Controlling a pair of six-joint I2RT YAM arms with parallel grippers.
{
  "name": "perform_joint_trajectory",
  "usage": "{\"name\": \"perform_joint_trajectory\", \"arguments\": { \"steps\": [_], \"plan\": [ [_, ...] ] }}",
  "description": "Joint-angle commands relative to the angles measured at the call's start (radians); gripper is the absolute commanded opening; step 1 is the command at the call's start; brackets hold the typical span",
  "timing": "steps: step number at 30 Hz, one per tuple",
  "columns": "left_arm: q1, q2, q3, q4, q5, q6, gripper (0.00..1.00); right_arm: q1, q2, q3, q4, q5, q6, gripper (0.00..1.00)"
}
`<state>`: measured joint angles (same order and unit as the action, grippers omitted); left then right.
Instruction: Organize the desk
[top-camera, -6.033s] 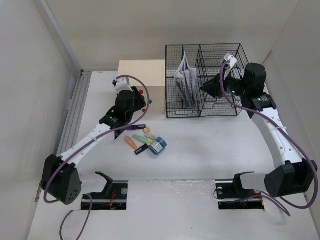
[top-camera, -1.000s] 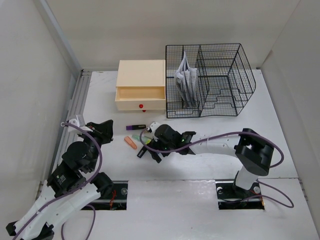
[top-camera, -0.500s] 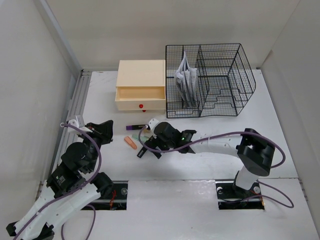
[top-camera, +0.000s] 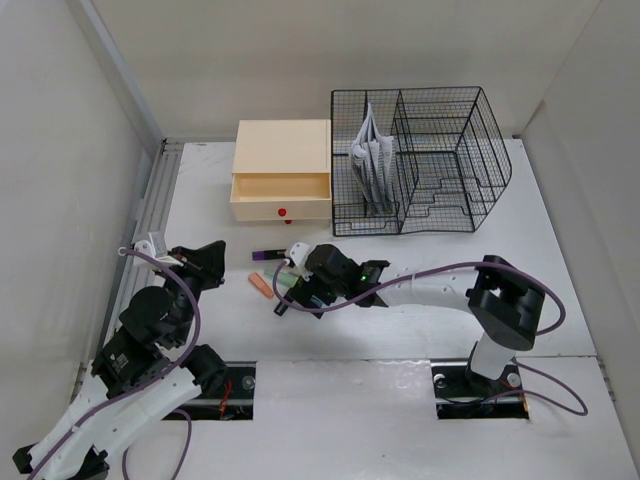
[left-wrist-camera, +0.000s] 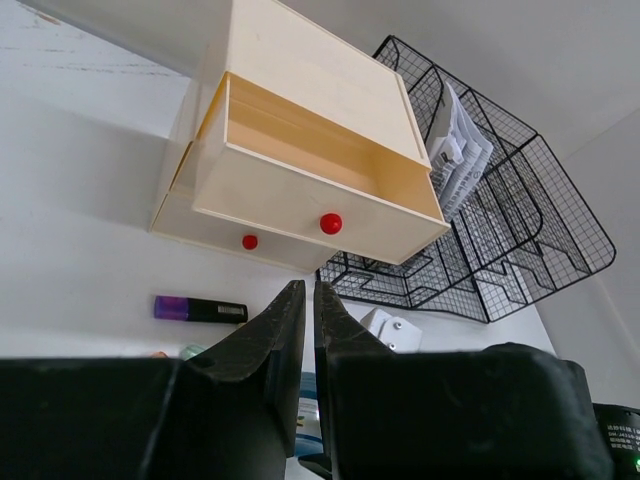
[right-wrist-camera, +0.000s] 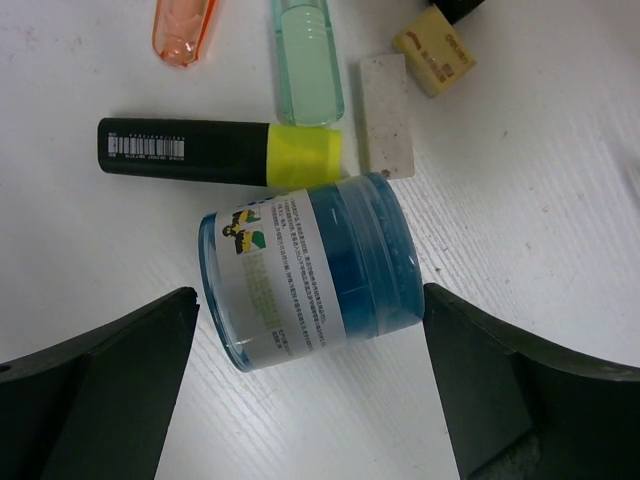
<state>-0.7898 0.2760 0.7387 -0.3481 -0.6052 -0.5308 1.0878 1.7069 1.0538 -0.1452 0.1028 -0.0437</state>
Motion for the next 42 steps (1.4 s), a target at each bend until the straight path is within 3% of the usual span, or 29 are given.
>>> {"name": "perform_joint_trajectory", "arguments": {
  "steps": [1, 5, 8, 15, 17, 21, 24, 27, 32, 42],
  "plan": [
    [-0.002, -0.017, -0.007, 0.037, 0.005, 0.018, 0.07, 0.001, 0.0, 0.025, 0.056, -0.067, -0.048, 0.97],
    [-0.002, -0.017, -0.007, 0.037, 0.005, 0.018, 0.07, -0.008, 0.011, 0.025, 0.056, -0.089, -0.048, 0.95],
    [-0.002, -0.017, -0.007, 0.037, 0.005, 0.018, 0.07, -0.019, 0.033, 0.015, 0.056, -0.1, -0.048, 0.86],
    [-0.002, -0.026, -0.007, 0.037, 0.015, 0.018, 0.07, -0.039, 0.024, 0.006, 0.056, -0.215, -0.079, 0.54],
    [-0.002, -0.026, -0.007, 0.037, 0.015, 0.018, 0.07, -0.061, 0.014, 0.006, 0.03, -0.262, -0.091, 0.4],
    [-0.002, -0.035, -0.007, 0.037, 0.015, 0.028, 0.07, -0.094, -0.039, 0.076, -0.065, -0.33, -0.222, 0.22],
    [-0.002, -0.035, -0.016, 0.046, 0.015, 0.028, 0.07, -0.137, -0.075, 0.149, -0.21, -0.411, -0.315, 0.2],
    [-0.002, -0.024, -0.016, 0.055, 0.015, 0.028, 0.07, -0.176, -0.108, 0.21, -0.276, -0.498, -0.407, 0.11],
    [-0.002, -0.003, -0.016, 0.055, 0.024, 0.028, 0.07, -0.201, -0.133, 0.334, -0.372, -0.566, -0.494, 0.07],
    [-0.002, -0.003, -0.016, 0.055, 0.024, 0.028, 0.07, -0.201, -0.098, 0.728, -0.485, -0.517, -0.464, 0.01]
  ]
}}
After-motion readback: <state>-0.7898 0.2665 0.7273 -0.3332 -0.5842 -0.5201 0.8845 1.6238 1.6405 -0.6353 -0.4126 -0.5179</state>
